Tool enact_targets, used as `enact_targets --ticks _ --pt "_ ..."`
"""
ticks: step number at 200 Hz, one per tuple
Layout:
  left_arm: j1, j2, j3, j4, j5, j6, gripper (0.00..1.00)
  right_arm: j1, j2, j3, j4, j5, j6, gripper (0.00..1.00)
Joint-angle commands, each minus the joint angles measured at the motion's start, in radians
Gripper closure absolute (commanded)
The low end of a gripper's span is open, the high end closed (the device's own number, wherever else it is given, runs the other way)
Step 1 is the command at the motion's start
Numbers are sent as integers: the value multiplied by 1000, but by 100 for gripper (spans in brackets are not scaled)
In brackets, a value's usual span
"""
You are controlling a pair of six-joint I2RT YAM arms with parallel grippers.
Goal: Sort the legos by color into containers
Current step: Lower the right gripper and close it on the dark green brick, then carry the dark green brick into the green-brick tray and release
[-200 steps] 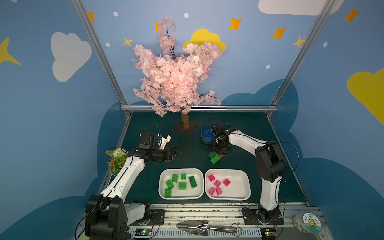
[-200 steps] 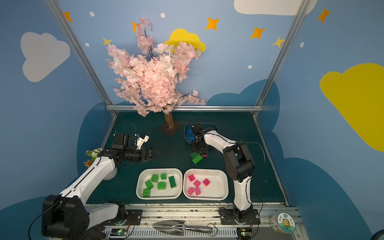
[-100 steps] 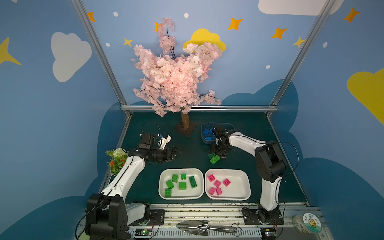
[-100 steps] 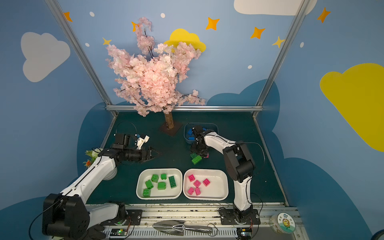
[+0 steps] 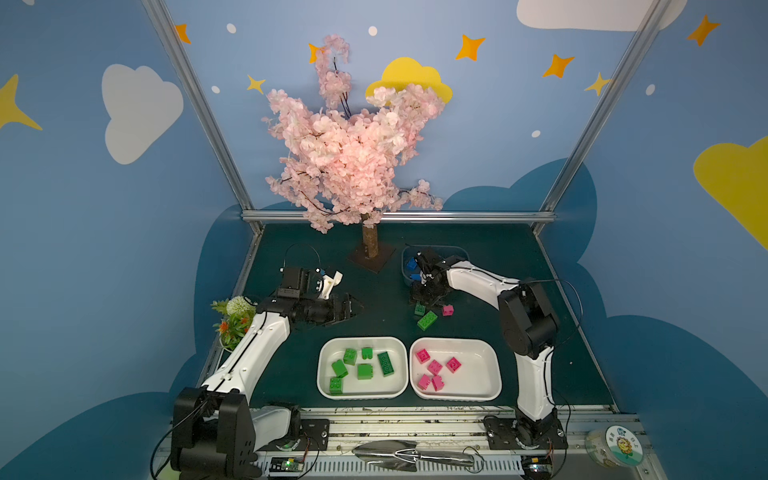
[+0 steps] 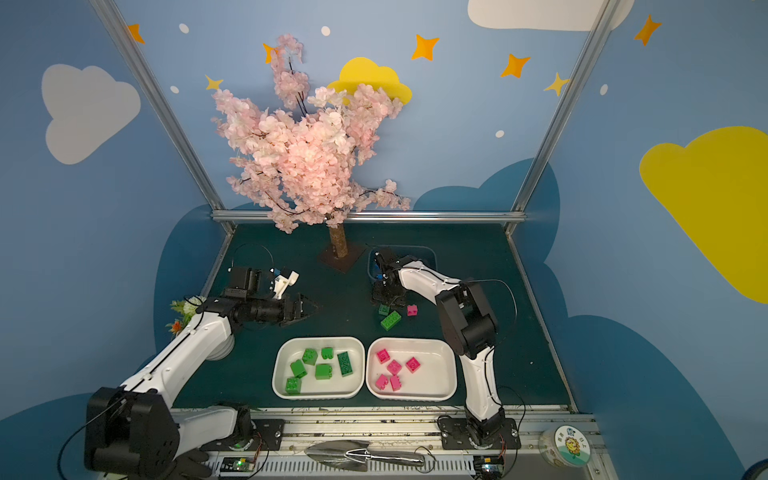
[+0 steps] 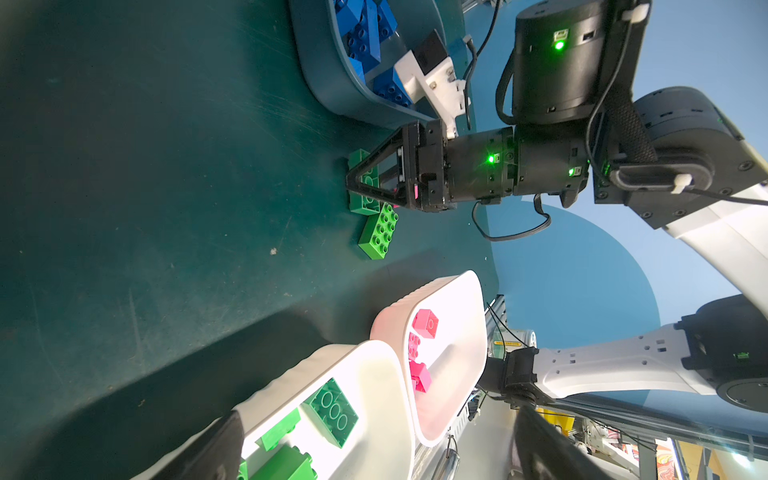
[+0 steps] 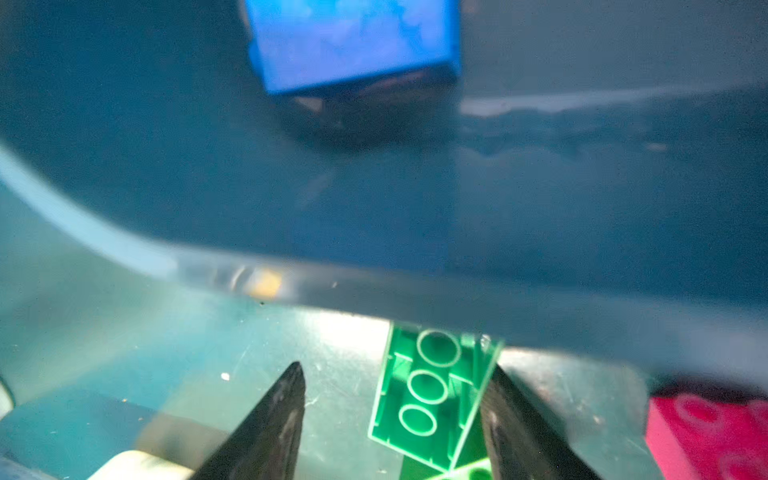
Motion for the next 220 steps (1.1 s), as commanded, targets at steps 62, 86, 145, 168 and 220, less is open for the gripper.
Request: enact_targets --ticks 62,86,145,168,220 --pt "3 -17 -26 -10 9 26 1 53 89 87 -139 183 -103 55" --pt "4 -18 -26 -12 11 29 1 62 56 96 -150 217 -120 70" --pt "4 -20 -7 13 39 6 1 78 -188 14 -131 226 -226 76" --pt "11 -8 17 -19 26 28 1 120 -317 -94 -69 120 -335 77" --pt "49 -3 29 -30 30 32 1 326 -522 -326 83 -133 -505 77"
